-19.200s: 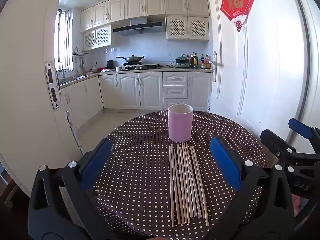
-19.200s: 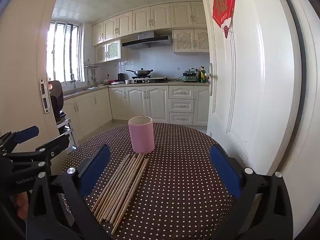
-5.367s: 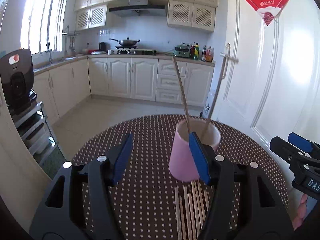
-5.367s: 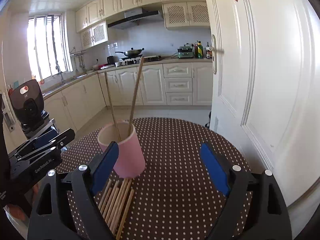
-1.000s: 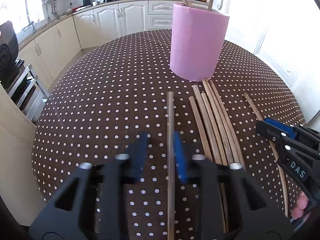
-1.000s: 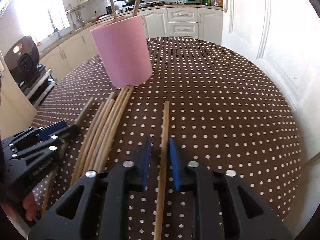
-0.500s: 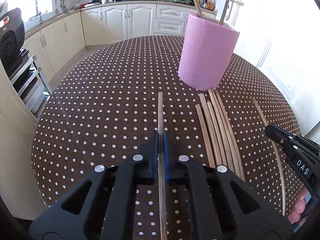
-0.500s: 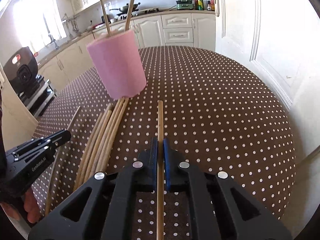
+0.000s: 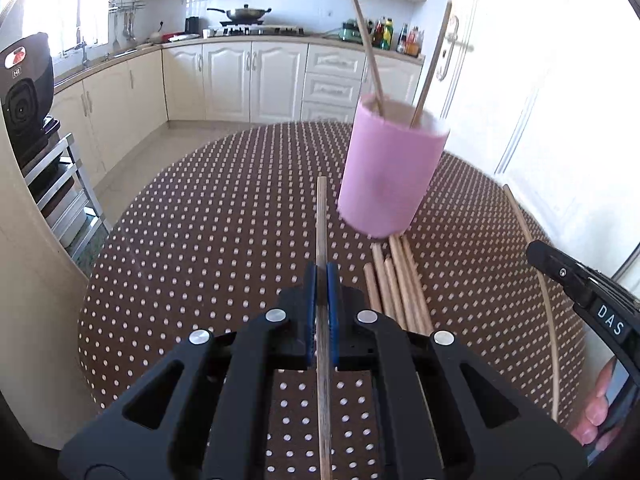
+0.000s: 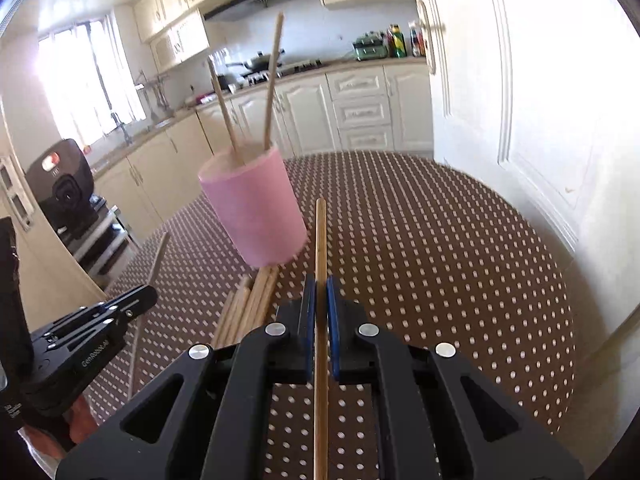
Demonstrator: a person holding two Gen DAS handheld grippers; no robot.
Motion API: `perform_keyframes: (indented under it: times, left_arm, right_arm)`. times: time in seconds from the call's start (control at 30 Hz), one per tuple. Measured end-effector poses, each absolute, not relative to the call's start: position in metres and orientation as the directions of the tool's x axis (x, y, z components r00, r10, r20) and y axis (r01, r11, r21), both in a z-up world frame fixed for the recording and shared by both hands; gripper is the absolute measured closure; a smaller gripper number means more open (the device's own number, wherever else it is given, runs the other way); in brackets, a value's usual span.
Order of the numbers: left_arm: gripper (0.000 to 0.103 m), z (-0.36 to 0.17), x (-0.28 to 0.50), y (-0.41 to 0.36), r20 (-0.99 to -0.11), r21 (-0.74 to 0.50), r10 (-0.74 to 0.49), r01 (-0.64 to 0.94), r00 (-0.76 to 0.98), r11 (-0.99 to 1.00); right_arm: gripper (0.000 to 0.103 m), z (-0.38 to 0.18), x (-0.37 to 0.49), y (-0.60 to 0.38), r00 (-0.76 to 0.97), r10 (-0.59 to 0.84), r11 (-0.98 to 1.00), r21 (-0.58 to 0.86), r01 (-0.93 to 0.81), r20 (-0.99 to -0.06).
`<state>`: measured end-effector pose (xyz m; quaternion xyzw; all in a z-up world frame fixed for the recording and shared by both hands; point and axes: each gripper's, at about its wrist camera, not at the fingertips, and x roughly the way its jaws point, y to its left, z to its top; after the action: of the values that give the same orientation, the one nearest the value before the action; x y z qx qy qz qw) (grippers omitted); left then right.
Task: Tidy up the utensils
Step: 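Lift both held chopsticks up toward the pink cup, then lower both held chopsticks into the pink cup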
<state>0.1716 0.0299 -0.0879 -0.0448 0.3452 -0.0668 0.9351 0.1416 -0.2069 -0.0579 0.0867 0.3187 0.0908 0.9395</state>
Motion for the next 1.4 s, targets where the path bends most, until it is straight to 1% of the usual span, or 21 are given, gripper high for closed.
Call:
perform_keyframes:
  times: [0.2, 0.47, 0.67, 0.87, 1.13, 1.4]
  left_arm:
    - [0.097, -0.069, 0.174, 0.031, -0.596, -0.144, -0.163, 0.095, 0.787, 0.985]
    - [0.097, -0.042, 0.169, 0.024, -0.525, -0.144, -0.161, 0.100, 0.836, 0.985]
    - [0.097, -0.024, 0.169, 0.020, -0.475, -0.138, -0.168, 0.116, 0.864, 0.984]
    - [0.097, -0.010, 0.169, 0.014, -0.443, -0.124, -0.170, 0.128, 0.880, 0.984]
    - [0.097, 0.007, 0.169, 0.008, -0.398, -0.115, -0.168, 0.133, 0.902, 0.985]
    - [0.097, 0.029, 0.174, 0.008, -0.341, -0.106, -0.164, 0.136, 0.926, 0.985]
  right_arm:
    - [0.098, -0.043, 0.135, -0.205, 0.826, 0.273, 0.956, 0.239, -0.173, -0.493]
    - [0.098, -0.023, 0.132, -0.205, 0.862, 0.271, 0.956, 0.228, -0.188, -0.427]
    - [0.098, -0.007, 0.134, -0.207, 0.892, 0.281, 0.951, 0.228, -0.209, -0.355]
    - [0.098, 0.008, 0.138, -0.204, 0.915, 0.286, 0.947, 0.229, -0.225, -0.286]
    - [0.098, 0.023, 0.142, -0.202, 0.945, 0.274, 0.946, 0.224, -0.232, -0.178]
    - [0.098, 0.033, 0.151, -0.211, 0.965, 0.248, 0.938, 0.272, -0.216, -0.089]
